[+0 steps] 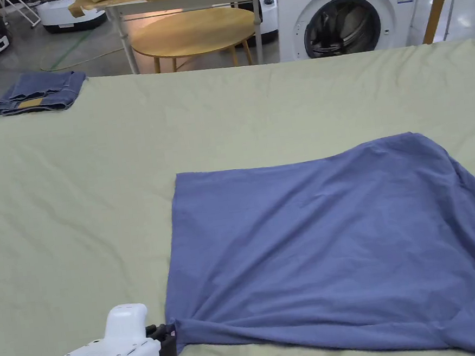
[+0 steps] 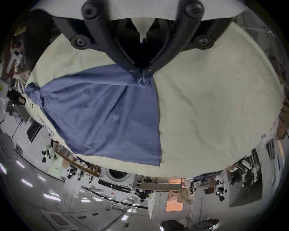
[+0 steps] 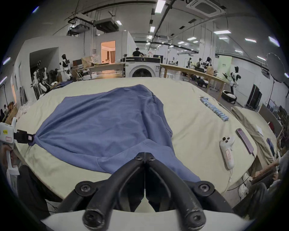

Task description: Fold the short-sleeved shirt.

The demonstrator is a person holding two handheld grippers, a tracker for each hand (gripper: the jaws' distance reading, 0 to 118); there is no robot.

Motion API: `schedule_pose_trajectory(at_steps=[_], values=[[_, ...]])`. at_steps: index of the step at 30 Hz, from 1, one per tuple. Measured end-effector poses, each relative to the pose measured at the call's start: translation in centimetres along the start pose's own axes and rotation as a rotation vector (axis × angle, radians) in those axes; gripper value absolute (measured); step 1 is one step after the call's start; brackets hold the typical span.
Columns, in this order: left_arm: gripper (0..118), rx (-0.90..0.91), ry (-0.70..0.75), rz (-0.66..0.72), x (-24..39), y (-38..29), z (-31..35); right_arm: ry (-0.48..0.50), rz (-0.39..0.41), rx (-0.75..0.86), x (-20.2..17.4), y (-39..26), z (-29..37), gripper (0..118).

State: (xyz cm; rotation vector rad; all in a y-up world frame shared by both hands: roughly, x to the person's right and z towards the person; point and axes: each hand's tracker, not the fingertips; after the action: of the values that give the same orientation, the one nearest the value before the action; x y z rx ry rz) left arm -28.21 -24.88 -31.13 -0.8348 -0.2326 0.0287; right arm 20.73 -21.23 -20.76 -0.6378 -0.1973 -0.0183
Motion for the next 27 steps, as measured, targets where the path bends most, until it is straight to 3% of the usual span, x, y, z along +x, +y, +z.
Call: schedule_pose_trajectory(at_steps=[4, 5, 6, 7, 10, 15, 16, 17, 18, 19, 20, 27], values=[[0, 0.024, 0.026, -0.056, 1.2, 0.3, 2.2, -0.022, -0.010, -0.044, 1.6, -0.2, 0.1, 5], [0, 0.032, 0.024, -0.061, 1.5, 0.4, 2.7, -0.039, -0.007, -0.058, 2.0, -0.3, 0.1, 27], [0, 0.040, 0.023, -0.065, 1.8, 0.5, 3.1, -0.032, -0.013, -0.059, 2.5, -0.5, 0.0, 67], [0, 0.048, 0.024, -0.070, 1.6, 0.4, 3.2, -0.030, -0.020, -0.067, 3.0, -0.6, 0.0, 116], [0, 0.062, 0.025, -0.074, 2.1, 0.7, 3.7, -0.046, 0.000, -0.063, 3.3, -1.3, 0.0, 118], [0, 0.056, 0.033, -0.071, 2.7, 0.9, 3.7, -0.061, 0.056, -0.139, 3.2, -2.5, -3.2, 116], [0, 0.055, 0.037, -0.074, 2.8, 0.9, 3.7, -0.046, 0.054, -0.178, 3.5, -2.5, -3.8, 103], [0, 0.053, 0.037, -0.073, 2.8, 0.9, 3.7, -0.043, 0.037, -0.188, 4.0, -2.5, -4.4, 73], [0, 0.050, 0.040, -0.071, 2.8, 0.9, 3.7, -0.057, 0.008, -0.213, 4.3, -2.5, -4.9, 30], [0, 0.048, 0.041, -0.071, 2.7, 0.9, 3.5, -0.037, -0.041, -0.239, 4.7, -2.7, -5.3, 3], [0, 0.044, 0.039, -0.070, 2.7, 0.9, 3.4, -0.002, -0.081, -0.234, 5.0, -2.5, -5.3, 2], [0, 0.055, 0.098, -0.120, 2.8, 2.6, 3.5, 0.001, -0.042, -0.096, 5.1, 1.8, -1.7, 2]])
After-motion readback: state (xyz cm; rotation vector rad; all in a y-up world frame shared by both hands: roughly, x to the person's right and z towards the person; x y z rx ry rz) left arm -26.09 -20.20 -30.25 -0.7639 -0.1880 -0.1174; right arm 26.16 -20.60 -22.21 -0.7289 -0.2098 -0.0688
